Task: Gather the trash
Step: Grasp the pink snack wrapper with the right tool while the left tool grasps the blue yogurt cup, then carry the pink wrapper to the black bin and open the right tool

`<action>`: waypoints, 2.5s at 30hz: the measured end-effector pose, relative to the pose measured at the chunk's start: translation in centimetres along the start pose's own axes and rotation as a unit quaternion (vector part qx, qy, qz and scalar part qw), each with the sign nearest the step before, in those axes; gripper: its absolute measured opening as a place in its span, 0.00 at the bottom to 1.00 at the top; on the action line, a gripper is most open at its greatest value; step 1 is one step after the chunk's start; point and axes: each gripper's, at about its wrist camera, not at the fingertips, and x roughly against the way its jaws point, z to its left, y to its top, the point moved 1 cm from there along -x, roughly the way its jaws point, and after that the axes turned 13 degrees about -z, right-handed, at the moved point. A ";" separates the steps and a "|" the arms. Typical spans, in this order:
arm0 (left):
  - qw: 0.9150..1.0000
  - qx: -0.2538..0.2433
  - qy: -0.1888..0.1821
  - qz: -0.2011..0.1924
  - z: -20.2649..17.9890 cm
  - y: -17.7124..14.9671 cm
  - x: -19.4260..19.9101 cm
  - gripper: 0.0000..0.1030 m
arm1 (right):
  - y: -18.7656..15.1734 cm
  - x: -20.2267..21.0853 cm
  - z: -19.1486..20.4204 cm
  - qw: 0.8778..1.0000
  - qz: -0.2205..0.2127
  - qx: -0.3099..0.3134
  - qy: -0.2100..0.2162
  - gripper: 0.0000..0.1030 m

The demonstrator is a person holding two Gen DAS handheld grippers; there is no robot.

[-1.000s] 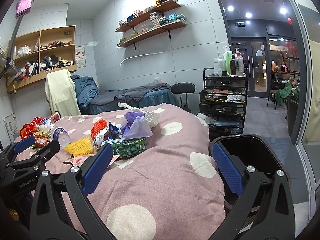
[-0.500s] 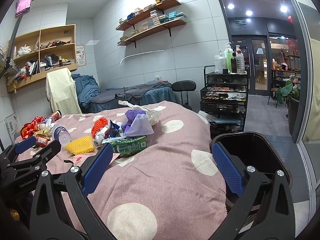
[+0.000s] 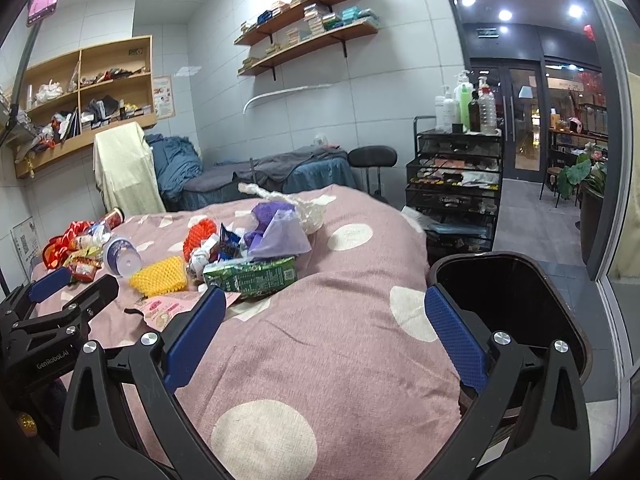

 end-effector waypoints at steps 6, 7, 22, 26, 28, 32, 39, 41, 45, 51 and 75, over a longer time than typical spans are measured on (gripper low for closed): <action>0.999 0.004 0.015 0.040 1.8 -0.6 -1.2 0.95 | -1.2 -3.1 2.7 0.994 0.084 0.045 0.057 0.96; 0.999 0.007 0.019 0.049 2.5 -0.7 -1.4 0.95 | -1.4 -3.6 3.6 0.991 0.100 0.063 0.070 0.96; 0.972 0.109 0.054 0.199 13.3 -3.3 -6.2 0.95 | -5.0 -8.4 16.2 0.907 0.176 0.327 0.197 0.95; 0.966 0.131 0.057 0.217 14.8 -3.8 -7.6 0.95 | -5.2 -9.6 17.5 0.898 0.171 0.360 0.186 0.85; 0.961 0.147 0.060 0.225 15.7 -3.8 -8.7 0.95 | -5.3 -10.4 18.1 0.896 0.172 0.367 0.183 0.74; 0.957 0.165 0.076 0.227 17.6 -3.1 -11.0 0.95 | -5.6 -11.5 18.8 0.893 0.171 0.374 0.181 0.44; 0.929 0.239 0.104 0.262 22.5 -3.1 -16.9 0.93 | -5.2 -11.0 18.4 0.897 0.149 0.375 0.180 0.11; 0.922 0.252 0.116 0.271 23.6 -3.2 -18.5 0.92 | -4.9 -10.8 18.2 0.900 0.145 0.369 0.179 0.09; 0.908 0.279 0.113 0.290 24.9 -3.6 -21.0 0.92 | -4.4 -10.1 17.7 0.904 0.134 0.367 0.175 0.07; 0.893 0.316 0.114 0.301 26.5 -3.7 -23.5 0.92 | -4.2 -8.5 17.2 0.905 0.118 0.370 0.176 0.07; 0.954 0.218 0.088 0.184 20.7 -0.1 -17.2 0.73 | -0.4 -8.1 8.7 0.974 0.103 0.129 0.153 0.07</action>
